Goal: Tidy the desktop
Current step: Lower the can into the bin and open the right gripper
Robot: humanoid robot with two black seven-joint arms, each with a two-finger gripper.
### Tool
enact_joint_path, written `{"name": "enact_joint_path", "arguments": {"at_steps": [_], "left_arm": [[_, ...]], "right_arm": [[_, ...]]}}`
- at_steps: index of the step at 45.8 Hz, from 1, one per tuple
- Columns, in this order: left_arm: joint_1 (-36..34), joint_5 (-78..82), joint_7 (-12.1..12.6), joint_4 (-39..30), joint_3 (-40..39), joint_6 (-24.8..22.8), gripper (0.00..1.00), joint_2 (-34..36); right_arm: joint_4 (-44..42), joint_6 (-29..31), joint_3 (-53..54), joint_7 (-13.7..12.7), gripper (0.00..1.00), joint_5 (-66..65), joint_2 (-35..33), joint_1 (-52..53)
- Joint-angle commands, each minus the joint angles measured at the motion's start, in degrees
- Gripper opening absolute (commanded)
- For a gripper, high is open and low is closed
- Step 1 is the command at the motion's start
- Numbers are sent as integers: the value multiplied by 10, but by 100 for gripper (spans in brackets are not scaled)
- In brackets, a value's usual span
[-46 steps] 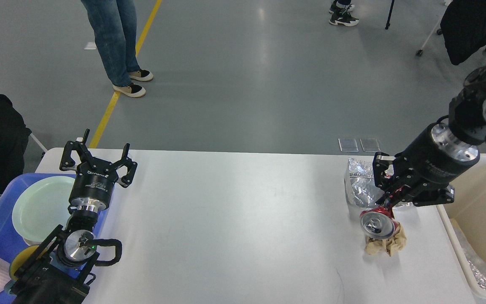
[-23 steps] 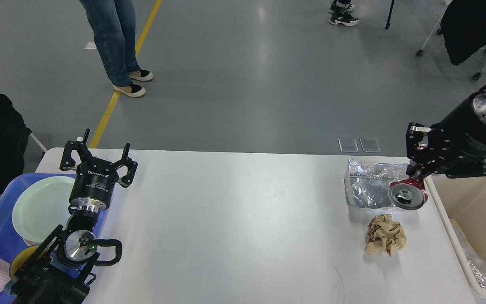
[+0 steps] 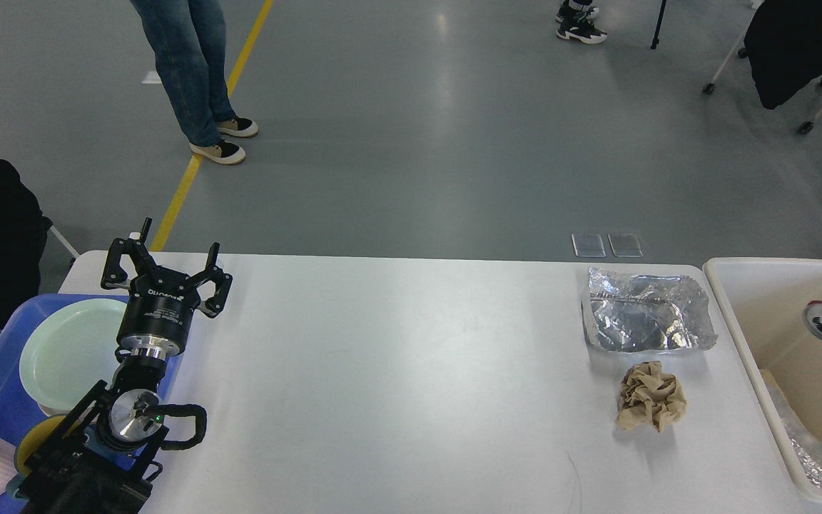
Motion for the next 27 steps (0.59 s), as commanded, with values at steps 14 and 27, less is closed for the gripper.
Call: {"name": "enact_joint_path", "arguments": {"at_steps": [14, 27], "left_arm": [[0, 0, 0, 0, 0, 0, 96, 0], [0, 0, 0, 0, 0, 0, 96, 0]], "right_arm": [[-416, -9, 272, 17, 0, 0, 34, -461], [-500, -204, 295, 11, 0, 7, 152, -626]]}}
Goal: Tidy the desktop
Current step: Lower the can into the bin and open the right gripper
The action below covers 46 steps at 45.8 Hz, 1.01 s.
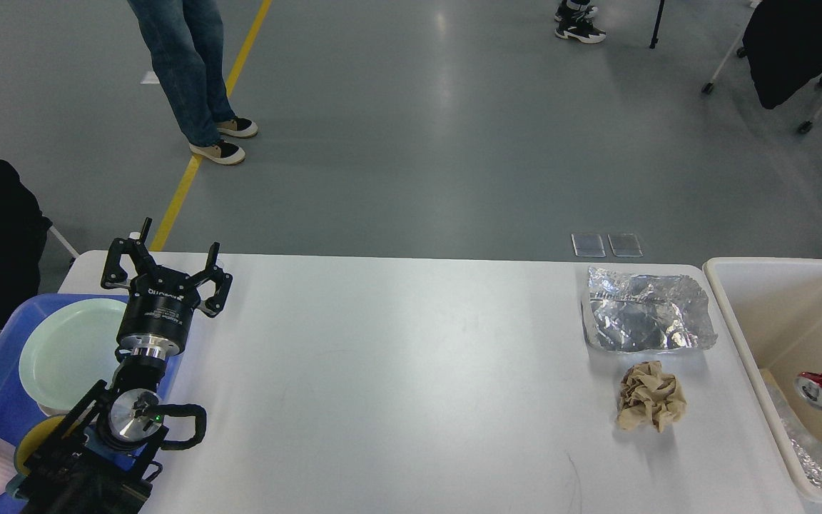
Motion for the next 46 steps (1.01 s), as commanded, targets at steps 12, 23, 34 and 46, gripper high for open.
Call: {"name": "enact_joint_path", "arguments": {"at_steps": [12, 23, 34, 46], "left_arm": [[0, 0, 0, 0, 0, 0, 96, 0], [0, 0, 0, 0, 0, 0, 96, 0], [0, 0, 0, 0, 0, 0, 96, 0], [0, 0, 0, 0, 0, 0, 96, 0]], "right_arm": [[-7, -220, 6, -11, 0, 1, 58, -89], [-8, -223, 12, -11, 0, 2, 60, -100], [-8, -314, 14, -11, 81, 2, 60, -111], [-2, -390, 13, -8, 100, 1, 67, -125]]}}
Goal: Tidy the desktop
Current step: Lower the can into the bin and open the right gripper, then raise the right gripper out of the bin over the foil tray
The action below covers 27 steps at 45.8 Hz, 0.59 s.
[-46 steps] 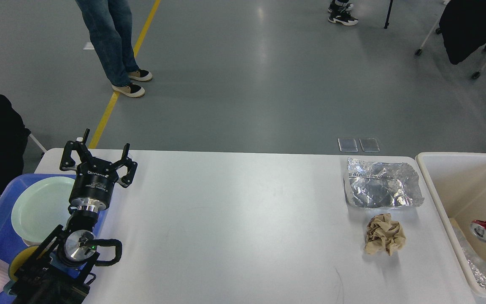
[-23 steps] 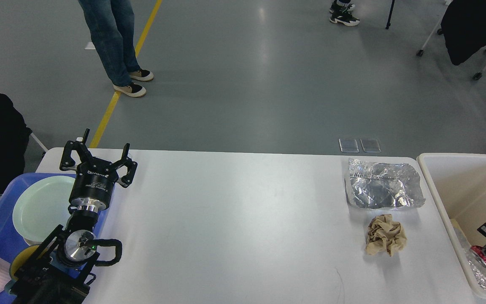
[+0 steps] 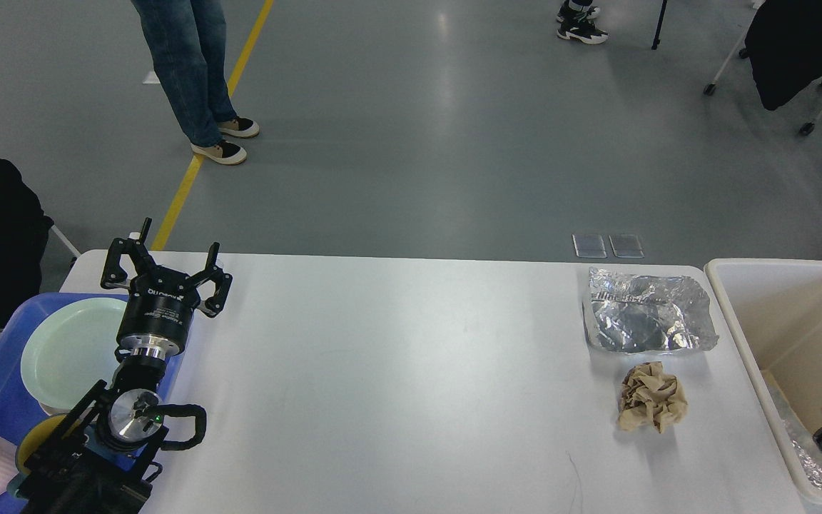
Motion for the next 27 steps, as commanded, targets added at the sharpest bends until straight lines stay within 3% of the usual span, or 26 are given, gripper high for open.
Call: {"name": "enact_joint_path", "arguments": {"at_steps": [1, 13, 27], "left_arm": [[0, 0, 0, 0, 0, 0, 96, 0], [0, 0, 0, 0, 0, 0, 96, 0], [0, 0, 0, 0, 0, 0, 96, 0]], "right_arm": [[2, -5, -1, 3, 100, -1, -2, -3], [4, 48, -2, -1, 100, -1, -4, 19], [8, 173, -6, -4, 100, -4, -36, 100]]}}
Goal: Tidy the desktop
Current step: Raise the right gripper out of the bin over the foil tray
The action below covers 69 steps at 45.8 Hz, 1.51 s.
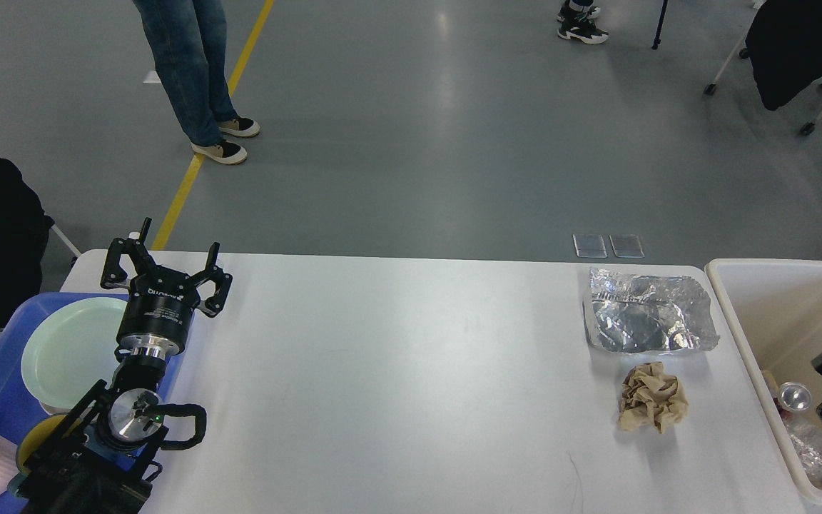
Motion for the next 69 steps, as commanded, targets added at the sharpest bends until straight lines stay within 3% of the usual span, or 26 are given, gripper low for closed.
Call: {"name": "enact_joint_path", "arguments": {"at_steps": [1, 12, 24, 35, 47, 60, 69], "left_arm": [[0, 0, 1, 0, 0, 0, 96, 0], [0, 0, 1, 0, 0, 0, 96, 0], [0, 0, 1, 0, 0, 0, 96, 0], [0, 0, 0, 0, 0, 0, 96, 0], [0, 0, 1, 0, 0, 0, 96, 0], [0, 0, 1, 0, 0, 0, 96, 0], [0, 0, 1, 0, 0, 0, 96, 0]], "right_arm": [[1, 50, -3, -5, 100, -4, -8, 43], [61, 171, -32, -24, 100, -42, -15, 183], [204, 193, -106, -27, 100, -83, -22, 345], [356, 207, -175, -54, 100, -93, 3, 513], [492, 324, -191, -54, 100, -95, 44, 705], [714, 389, -183, -53, 100, -93, 73, 908], [741, 519, -186, -53, 100, -91, 71, 954]]}}
